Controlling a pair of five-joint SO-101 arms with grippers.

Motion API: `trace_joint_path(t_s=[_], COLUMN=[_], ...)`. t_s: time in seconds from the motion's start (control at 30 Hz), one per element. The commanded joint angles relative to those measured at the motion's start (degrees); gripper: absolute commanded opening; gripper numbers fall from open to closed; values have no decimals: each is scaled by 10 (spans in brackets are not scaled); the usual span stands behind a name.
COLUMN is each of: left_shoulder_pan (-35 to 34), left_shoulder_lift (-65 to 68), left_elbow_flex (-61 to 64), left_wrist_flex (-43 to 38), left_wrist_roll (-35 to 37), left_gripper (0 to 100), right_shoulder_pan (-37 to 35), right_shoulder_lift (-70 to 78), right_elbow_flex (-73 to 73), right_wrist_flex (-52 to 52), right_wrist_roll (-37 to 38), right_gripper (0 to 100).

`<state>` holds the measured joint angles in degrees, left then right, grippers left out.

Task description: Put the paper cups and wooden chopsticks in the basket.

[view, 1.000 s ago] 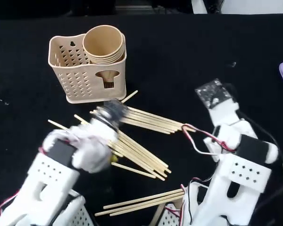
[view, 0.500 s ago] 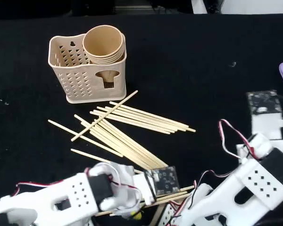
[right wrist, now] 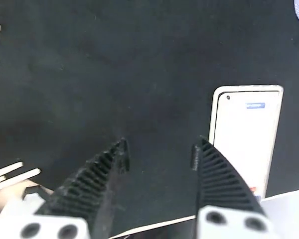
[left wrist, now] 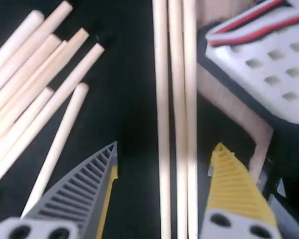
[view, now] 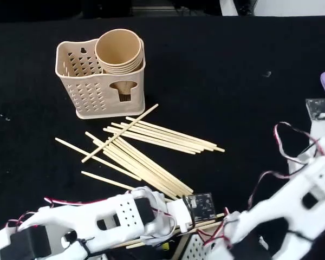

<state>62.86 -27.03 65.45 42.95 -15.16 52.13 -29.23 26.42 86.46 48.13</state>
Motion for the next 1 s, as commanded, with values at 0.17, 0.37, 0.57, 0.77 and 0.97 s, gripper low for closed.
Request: trace_joint_path(t_s=[0.17, 0.37, 0.57, 0.77, 0.97], left_shoulder_pan=[-7, -2, 29, 49, 9], left_shoulder_lift=[9, 8, 8, 8, 14], left_elbow_flex=[-10, -17, -18, -74, -97], left_wrist_flex=[-4, -3, -3, 107, 123], left_wrist_roll=[1, 3, 3, 3, 0], left_gripper=[159, 79, 80, 80, 80], right_shoulder_pan=[12, 12, 12, 11, 9], right_shoulder_lift=[46, 33, 33, 33, 33], right_elbow_flex=[-104, -105, -105, -104, -104], right_wrist_flex=[57, 61, 62, 62, 62], right_wrist_roll=[6, 6, 6, 6, 6], right_gripper=[215, 215, 215, 215, 215])
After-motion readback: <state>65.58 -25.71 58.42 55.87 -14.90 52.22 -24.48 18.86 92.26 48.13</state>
